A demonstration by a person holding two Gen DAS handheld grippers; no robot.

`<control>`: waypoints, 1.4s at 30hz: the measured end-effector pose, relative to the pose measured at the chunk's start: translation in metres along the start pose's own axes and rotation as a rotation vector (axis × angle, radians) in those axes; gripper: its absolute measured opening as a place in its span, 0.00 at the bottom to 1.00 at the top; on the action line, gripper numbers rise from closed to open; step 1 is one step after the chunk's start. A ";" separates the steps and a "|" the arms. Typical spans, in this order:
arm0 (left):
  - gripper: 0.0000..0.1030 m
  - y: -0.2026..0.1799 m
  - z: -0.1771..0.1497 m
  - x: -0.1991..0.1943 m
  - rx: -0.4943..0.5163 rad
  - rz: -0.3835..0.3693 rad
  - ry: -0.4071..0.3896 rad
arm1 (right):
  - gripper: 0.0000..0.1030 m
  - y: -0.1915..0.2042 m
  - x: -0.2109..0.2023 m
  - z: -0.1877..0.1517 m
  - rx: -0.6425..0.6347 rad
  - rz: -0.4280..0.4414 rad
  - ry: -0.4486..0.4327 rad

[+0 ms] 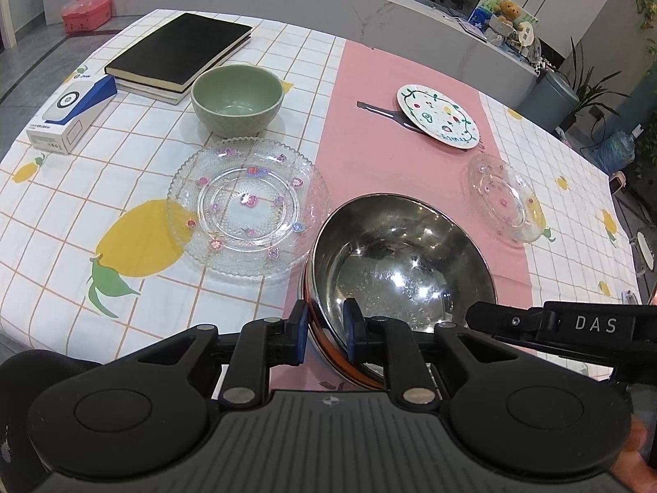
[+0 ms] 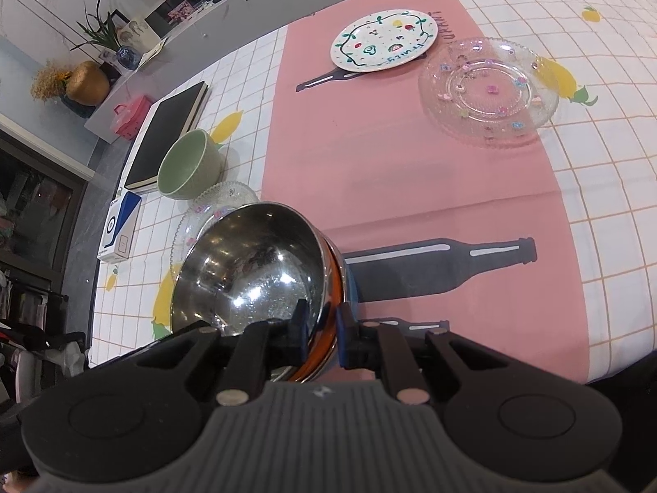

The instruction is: Organize plates and bowls

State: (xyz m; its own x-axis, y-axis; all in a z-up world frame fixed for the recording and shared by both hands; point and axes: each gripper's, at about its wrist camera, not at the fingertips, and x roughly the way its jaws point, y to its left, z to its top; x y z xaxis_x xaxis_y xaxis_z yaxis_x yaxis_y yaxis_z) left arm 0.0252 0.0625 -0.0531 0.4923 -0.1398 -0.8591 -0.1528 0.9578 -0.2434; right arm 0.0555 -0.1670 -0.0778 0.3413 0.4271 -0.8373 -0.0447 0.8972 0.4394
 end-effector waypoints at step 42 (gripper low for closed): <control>0.51 0.048 0.069 -0.043 -0.004 -0.050 -0.185 | 0.67 0.078 -0.006 0.058 -0.228 -0.068 -0.225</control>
State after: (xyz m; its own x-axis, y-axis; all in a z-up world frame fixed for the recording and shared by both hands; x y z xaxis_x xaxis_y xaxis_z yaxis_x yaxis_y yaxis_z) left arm 0.0558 0.1318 0.0033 0.6483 -0.1379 -0.7488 -0.1278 0.9498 -0.2855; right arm 0.1042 -0.1063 -0.0193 0.5483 0.3523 -0.7585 -0.2150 0.9358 0.2792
